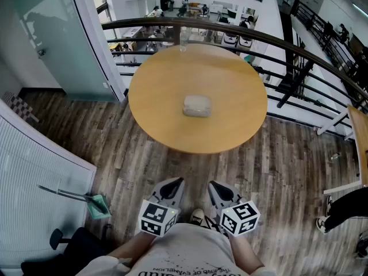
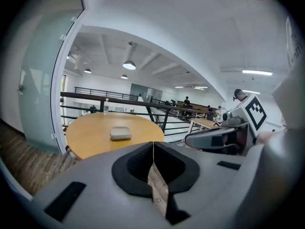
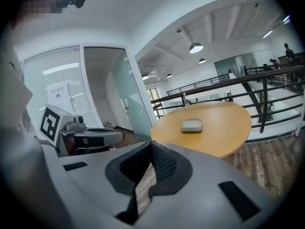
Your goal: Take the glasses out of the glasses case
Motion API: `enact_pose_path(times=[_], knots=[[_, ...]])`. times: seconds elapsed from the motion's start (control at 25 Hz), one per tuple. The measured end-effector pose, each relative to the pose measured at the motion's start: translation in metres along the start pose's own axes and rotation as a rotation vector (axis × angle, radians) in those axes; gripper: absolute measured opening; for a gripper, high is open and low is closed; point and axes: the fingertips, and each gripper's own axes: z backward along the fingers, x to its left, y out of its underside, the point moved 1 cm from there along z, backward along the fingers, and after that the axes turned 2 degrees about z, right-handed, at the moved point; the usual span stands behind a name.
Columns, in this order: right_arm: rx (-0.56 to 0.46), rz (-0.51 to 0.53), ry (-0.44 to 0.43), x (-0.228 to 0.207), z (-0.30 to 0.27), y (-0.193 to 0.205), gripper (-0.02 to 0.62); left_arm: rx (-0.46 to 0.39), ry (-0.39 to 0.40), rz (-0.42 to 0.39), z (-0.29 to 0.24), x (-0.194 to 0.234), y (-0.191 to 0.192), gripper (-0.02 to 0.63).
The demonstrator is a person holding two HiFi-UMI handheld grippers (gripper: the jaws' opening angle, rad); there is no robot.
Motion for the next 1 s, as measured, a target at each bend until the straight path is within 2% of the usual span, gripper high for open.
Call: enact_pose_path(times=[0.12, 0.44, 0.68, 0.84, 1.0], knots=[[0.001, 0.003, -0.007, 0.001, -0.001, -0.011, 0.026, -0.001, -0.003, -0.001, 0.000, 0.001, -0.012, 0.025], [0.002, 0.004, -0.003, 0.005, -0.002, -0.002, 0.026, -0.002, 0.003, -0.001, 0.003, 0.002, -0.003, 0.025], [-0.026, 0.071, 0.000, 0.005, -0.003, -0.013, 0.026, -0.005, 0.011, 0.002, 0.001, 0.003, -0.006, 0.025], [-0.032, 0.050, 0.017, 0.012, -0.005, -0.014, 0.026, -0.008, 0.021, -0.006, 0.012, 0.010, -0.007, 0.025], [-0.047, 0.043, 0.043, 0.012, 0.018, 0.021, 0.026, -0.014, 0.025, -0.034, 0.024, -0.005, 0.026, 0.025]])
